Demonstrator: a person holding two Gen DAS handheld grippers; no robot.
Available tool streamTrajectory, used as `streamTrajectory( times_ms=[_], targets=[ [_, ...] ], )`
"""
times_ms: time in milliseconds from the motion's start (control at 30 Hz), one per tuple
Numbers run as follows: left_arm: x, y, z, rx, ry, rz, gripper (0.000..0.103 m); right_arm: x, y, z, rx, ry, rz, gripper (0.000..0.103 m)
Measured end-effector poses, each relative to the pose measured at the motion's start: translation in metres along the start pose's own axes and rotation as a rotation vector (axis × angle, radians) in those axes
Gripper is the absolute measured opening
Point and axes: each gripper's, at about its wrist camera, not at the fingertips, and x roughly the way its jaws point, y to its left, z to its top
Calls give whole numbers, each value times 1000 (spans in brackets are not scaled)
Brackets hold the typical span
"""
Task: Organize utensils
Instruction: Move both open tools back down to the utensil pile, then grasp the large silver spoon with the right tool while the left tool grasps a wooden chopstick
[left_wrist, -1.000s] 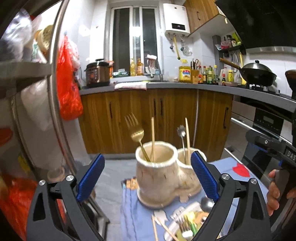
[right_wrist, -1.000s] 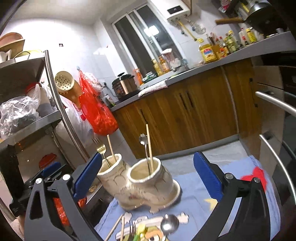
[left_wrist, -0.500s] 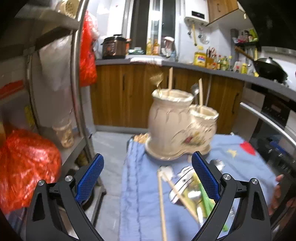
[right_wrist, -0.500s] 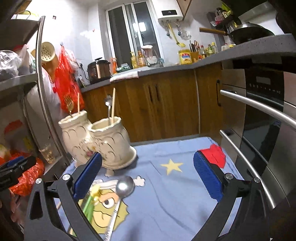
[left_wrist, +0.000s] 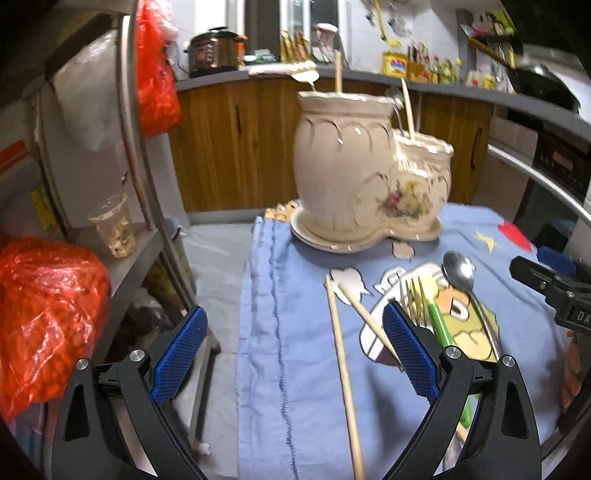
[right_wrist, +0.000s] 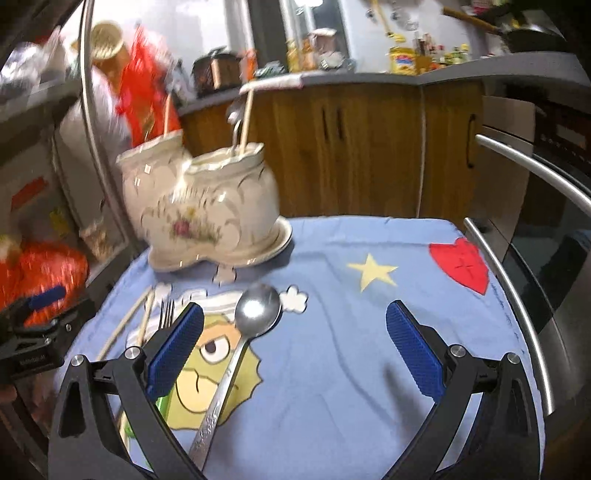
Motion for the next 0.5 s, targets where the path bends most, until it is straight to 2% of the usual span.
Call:
streamTrajectory(
  times_ms=[167,267,367,467,500],
  targets=[
    [9,-8,-1,52,47,10,95,12,11,-2,-61,81,10,97],
    [11,-6,1,56,56,6,95,17,16,-3,-83,114,20,92],
    [14,-6,5,72,70,8,95,23,18,-3,-83,153,46,83],
    [19,-10,12,100,90,1,93,31,21,-1,-72,201,81,69],
    [19,-11,13,109,91,-1,93,32,22,-1,-76,207,79,61]
  ],
)
